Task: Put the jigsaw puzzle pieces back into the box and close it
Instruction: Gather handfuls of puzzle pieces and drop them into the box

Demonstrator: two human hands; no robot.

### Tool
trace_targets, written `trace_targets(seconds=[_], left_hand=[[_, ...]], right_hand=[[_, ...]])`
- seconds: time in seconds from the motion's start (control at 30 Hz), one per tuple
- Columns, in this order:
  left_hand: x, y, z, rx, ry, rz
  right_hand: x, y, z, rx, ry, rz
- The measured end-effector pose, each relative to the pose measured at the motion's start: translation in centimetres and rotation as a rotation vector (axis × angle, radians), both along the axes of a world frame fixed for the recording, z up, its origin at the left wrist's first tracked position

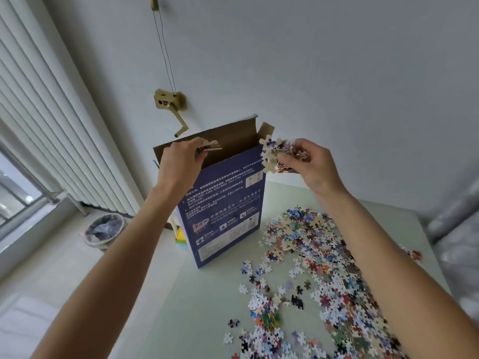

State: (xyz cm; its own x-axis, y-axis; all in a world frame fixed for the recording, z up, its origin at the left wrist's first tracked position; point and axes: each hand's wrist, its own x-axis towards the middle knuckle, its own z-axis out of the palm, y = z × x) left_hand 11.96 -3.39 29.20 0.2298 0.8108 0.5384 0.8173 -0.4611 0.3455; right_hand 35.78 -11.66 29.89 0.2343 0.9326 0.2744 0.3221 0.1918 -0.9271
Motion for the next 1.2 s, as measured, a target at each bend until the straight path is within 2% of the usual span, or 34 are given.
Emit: trace_targets(seconds=[0.17,0.23,0.47,0.67,0.73,0.83,0.97,1.2], left_hand=[[-0.2,0.8,-1.2,-0.149,0.096,0.000],[-0.2,1.1,-1.4,-0.154,0.111,0.005],[-0.3,0.9,-1.5,-0.138,0.149,-0.019],[-0.4,0.3,-2.1,-0.076,0.134,-0.036],[-0.4,0.2,-2.2,-0.064,0.121,-0.039],[-0.5,0.2,-2.3,-0.054,0.109,-0.042],[-0.7,0.1,-2.4,-0.036,0.104,-0.042],[-0.6,0.0,-2.8,-0.004,0.113,-0.056]], right_hand=[[-1.3,6.4,1.2,-0.021,-0.030,0.073],[-2.0,8.4,1.5,0.020,-0.136,0.099],[-3.9,12.0,1.7,0.156,-0.684,0.350],[-5.2,13.4,1.5,0.062,-0.844,0.465],[-5.8,13.7,1.0,0.020,-0.896,0.438],[-6.5,13.7,0.2,-0.037,-0.855,0.352],[-6.9,13.0,-0.3,-0.093,-0.791,0.343],[-6.4,11.8,-1.1,0.039,-0.783,0.263]])
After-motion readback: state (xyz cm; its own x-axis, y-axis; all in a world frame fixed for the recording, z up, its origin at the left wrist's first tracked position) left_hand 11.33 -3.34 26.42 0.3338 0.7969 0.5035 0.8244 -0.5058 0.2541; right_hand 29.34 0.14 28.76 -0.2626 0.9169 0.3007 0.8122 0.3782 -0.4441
